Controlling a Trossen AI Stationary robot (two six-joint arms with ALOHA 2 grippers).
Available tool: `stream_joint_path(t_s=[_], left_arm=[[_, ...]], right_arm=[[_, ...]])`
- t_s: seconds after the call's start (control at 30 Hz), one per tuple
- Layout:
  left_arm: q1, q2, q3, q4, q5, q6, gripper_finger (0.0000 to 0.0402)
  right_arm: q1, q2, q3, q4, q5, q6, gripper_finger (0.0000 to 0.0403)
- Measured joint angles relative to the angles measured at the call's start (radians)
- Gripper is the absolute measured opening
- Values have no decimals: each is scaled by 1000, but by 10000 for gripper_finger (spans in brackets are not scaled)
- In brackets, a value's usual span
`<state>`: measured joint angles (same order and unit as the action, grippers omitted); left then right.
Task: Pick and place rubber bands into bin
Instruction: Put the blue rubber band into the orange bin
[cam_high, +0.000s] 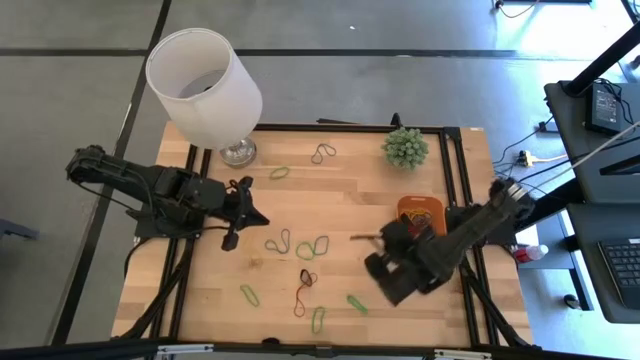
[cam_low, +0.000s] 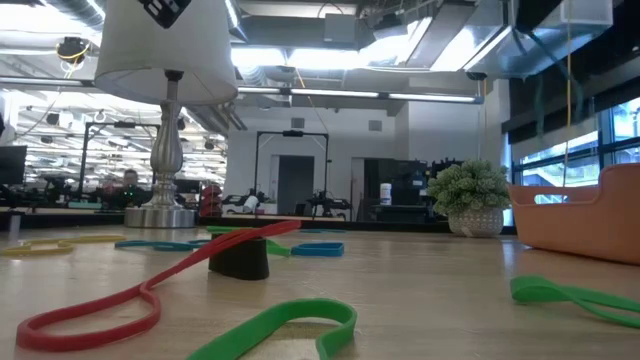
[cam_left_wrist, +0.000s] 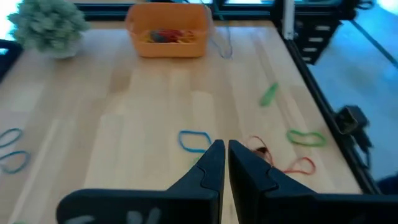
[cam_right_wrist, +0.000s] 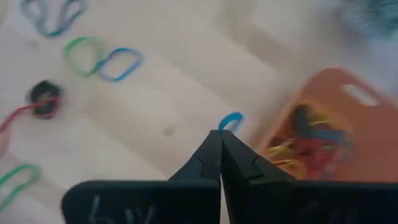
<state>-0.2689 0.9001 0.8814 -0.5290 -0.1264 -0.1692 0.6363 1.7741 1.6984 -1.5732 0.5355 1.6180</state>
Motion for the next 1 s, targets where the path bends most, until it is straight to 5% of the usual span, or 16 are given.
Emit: stream_joint_path(t_s=[0.6,1.0], left_arm=[[129,0,0,9,-120,4,15],[142,0,0,9,-177,92,15]], right_arm=[[-134,-789,-720,121,-74,22,0],[-221,-893,-1084,488,-141,-42,0]])
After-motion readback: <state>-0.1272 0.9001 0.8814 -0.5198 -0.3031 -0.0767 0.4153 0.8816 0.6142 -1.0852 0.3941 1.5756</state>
